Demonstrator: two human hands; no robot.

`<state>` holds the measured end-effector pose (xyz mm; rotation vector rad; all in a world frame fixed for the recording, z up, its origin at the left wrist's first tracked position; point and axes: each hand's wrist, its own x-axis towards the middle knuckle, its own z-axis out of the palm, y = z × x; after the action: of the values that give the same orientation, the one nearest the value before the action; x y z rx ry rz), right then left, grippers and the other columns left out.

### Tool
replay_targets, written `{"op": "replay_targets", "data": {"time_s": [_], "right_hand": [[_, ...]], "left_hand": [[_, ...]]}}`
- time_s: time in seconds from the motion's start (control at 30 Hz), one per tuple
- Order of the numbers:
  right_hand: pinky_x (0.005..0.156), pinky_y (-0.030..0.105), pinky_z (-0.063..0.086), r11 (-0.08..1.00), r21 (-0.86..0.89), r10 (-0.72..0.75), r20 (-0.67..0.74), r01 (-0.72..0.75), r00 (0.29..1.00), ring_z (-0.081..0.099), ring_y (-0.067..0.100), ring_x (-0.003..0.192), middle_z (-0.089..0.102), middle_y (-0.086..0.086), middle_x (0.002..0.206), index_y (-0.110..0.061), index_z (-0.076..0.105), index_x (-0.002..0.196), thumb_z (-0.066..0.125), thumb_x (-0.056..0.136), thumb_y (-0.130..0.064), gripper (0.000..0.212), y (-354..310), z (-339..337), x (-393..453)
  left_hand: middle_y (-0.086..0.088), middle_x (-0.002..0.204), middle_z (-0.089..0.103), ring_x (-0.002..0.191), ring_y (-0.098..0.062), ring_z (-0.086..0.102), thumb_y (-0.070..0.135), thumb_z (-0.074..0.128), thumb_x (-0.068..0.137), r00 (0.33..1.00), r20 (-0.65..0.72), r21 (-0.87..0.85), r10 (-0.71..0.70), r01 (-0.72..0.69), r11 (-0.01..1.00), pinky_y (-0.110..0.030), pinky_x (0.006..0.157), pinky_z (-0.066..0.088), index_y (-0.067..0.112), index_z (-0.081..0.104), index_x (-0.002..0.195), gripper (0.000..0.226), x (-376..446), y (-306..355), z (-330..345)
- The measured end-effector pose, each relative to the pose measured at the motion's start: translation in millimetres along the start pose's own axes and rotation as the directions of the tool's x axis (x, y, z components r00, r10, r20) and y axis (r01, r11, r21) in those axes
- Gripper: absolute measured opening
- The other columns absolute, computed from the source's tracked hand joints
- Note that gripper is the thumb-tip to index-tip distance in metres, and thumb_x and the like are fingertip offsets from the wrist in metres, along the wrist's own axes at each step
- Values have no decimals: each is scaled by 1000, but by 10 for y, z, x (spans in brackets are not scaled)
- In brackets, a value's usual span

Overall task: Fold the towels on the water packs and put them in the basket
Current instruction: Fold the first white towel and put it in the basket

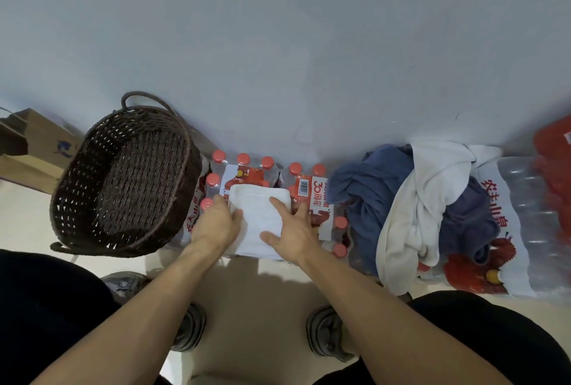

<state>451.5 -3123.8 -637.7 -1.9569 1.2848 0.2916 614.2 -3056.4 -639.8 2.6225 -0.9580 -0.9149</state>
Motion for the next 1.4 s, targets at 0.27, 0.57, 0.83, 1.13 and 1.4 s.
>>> {"op": "replay_targets", "data": {"time_s": [0.27,0.57,0.83,1.13,1.4], "right_hand": [[106,43,42,1000,16,-26,-11,26,1000,40,30,125,17,6,137,-38,24,150,70,85,-42,80,-42,1,21],[106,39,42,999,47,6,106,-11,994,47,29,127,31,7,147,-28,34,149,72,84,-43,76,-84,-306,56],[106,38,41,977,37,-206,-61,208,977,38,25,128,30,7,143,-33,25,150,91,59,-32,112,-291,-1236,-127],[62,27,48,981,-72,-148,314,179,938,64,12,79,67,-9,89,-26,62,92,88,57,-54,51,-255,-1330,-319],[83,35,59,859,502,-105,370,-104,923,73,20,95,76,1,102,-16,73,105,92,60,-38,54,207,-1270,-280]], "left_hand": [[-9,112,65,102,-26,63,62,66,79,976,197,171,-90,56,984,-31,77,49,7,57,115,66,-30,-73,-38],[2,79,64,68,-14,60,39,85,70,977,213,-275,-29,89,957,-27,60,48,15,59,85,38,-26,72,-203],[9,88,65,78,-8,61,12,80,75,833,118,-356,541,-473,806,-23,71,47,21,57,93,30,-252,467,-530],[-6,99,74,92,-28,70,31,83,76,780,255,-692,572,-266,671,-35,80,57,22,75,97,24,-364,532,-734],[-37,119,59,105,-46,59,40,68,83,817,436,-845,377,228,483,-52,88,51,-8,64,115,58,-370,428,-378]]}}
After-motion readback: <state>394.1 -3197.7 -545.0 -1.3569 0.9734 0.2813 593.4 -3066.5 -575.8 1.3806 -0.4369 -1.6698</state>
